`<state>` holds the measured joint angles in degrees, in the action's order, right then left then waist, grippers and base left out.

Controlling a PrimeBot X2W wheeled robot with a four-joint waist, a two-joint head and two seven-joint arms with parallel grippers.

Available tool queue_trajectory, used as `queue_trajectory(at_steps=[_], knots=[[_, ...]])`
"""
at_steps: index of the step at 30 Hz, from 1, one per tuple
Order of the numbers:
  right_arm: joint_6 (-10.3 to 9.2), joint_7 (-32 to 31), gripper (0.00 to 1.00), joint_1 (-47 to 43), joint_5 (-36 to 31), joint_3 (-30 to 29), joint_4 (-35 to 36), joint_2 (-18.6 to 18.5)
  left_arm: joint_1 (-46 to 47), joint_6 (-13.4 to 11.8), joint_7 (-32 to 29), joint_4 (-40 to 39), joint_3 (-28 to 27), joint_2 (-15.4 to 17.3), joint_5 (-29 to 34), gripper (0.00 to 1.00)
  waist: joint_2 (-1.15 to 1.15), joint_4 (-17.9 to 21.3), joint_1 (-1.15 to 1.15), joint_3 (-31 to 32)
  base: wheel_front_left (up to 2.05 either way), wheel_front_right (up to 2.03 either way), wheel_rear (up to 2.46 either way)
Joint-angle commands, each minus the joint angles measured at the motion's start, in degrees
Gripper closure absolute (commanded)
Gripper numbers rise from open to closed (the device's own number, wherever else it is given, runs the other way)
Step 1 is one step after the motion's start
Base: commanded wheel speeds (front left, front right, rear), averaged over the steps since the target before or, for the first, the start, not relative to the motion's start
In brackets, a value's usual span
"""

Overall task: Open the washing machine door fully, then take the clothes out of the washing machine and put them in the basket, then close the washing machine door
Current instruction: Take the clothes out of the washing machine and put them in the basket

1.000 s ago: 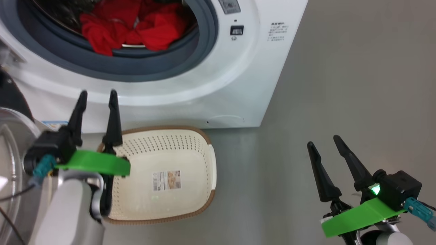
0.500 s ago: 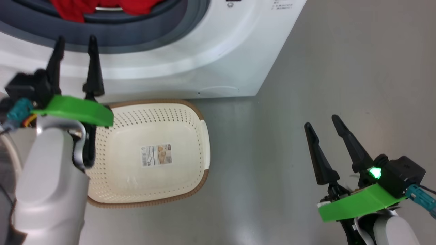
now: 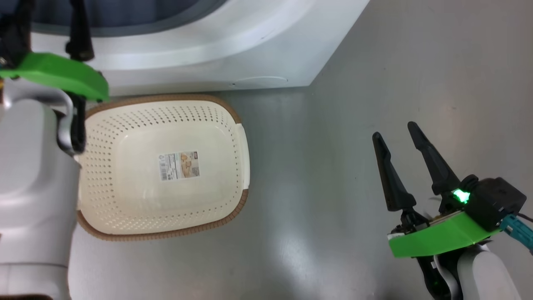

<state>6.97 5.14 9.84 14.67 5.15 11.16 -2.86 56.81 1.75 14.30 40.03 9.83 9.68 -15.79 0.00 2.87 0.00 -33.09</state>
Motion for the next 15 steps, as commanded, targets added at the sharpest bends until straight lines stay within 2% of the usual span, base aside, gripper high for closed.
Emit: queue_trajectory(at_steps=[1, 15], knots=[[0.52, 0.2, 0.0, 1.2, -0.5, 1.6, 1.9, 0.0, 2.3, -0.5, 0.6, 0.4, -1.6, 3.3, 0.3, 0.0, 0.0, 0.4, 0.0, -1.5, 0.0, 0.0, 0.0], [0.52, 0.1, 0.0, 2.8, -0.9, 2.2, 2.6, 0.0, 11.9, -1.4, 0.7, 10.0, -2.6, 5.0, 0.0, 0.0, 0.0, 1.2, 0.0, -5.2, 0.0, 0.0, 0.0]])
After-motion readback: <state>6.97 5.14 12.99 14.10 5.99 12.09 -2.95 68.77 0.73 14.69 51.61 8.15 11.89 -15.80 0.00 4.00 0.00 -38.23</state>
